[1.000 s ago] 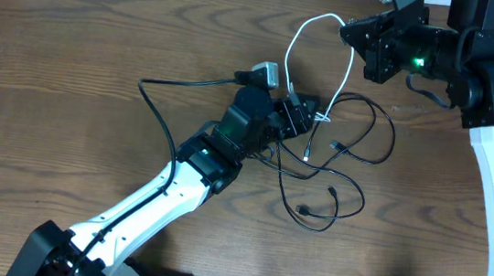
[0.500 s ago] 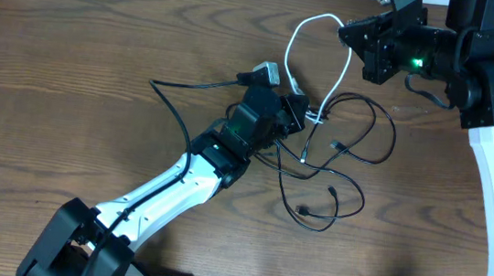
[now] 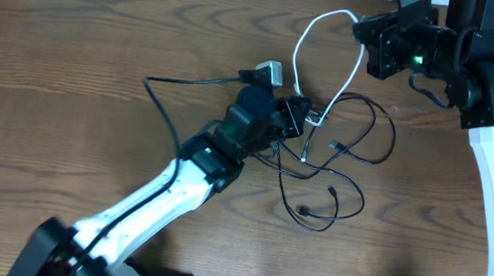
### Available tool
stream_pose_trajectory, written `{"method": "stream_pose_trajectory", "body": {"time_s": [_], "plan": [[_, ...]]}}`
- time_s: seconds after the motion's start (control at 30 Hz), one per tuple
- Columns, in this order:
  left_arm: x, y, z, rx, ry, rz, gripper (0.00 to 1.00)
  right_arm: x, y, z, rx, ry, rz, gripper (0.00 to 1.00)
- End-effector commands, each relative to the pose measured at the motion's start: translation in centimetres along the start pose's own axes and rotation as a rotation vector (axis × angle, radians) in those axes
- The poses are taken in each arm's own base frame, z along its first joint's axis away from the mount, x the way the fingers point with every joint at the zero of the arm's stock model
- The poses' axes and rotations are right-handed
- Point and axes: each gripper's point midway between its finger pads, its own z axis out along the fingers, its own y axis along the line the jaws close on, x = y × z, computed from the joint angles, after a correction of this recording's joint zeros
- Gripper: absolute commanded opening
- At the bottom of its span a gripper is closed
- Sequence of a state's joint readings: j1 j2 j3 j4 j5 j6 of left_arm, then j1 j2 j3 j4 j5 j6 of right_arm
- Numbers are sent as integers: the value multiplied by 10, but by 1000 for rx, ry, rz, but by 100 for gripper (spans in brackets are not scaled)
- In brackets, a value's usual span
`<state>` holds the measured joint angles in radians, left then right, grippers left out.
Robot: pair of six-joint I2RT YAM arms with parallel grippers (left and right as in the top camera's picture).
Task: Untangle cables
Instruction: 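Pull the left gripper back left, spreading the black cables, then move the right gripper to the white cable beside the left gripper and grasp it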
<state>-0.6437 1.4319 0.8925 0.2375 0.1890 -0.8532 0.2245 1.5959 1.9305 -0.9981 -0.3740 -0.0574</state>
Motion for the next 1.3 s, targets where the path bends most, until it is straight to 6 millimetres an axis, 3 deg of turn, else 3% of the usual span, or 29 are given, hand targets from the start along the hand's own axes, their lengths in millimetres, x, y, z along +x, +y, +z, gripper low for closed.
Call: {"method": "stream_pose_trajectory", "body": {"time_s": [0.0, 0.1, 0.33, 0.6, 0.73, 0.9, 1.1, 1.27], "plan": [[-22, -22, -31, 41, -56, 204, 7, 5, -51, -12, 258, 7, 103, 1], [-41, -13, -54, -6, -95, 222, 8, 12, -72, -20, 331, 25, 139, 1], [-101, 38, -112, -177, -245, 134, 8, 34, -110, -40, 410, 78, 226, 1], [-155, 78, -174, -296, -442, 61, 7, 50, -146, -63, 490, 98, 309, 1], [-170, 100, -194, -360, -496, 22, 7, 57, -163, -74, 527, 97, 346, 1], [-174, 123, -209, -419, -516, -42, 7, 65, -173, -83, 551, 111, 378, 1], [-180, 117, -211, -395, -540, -27, 7, 66, -172, -83, 550, 114, 380, 1], [-194, 76, -205, -206, -553, 61, 7, 64, -166, -79, 507, 108, 381, 1]]}}
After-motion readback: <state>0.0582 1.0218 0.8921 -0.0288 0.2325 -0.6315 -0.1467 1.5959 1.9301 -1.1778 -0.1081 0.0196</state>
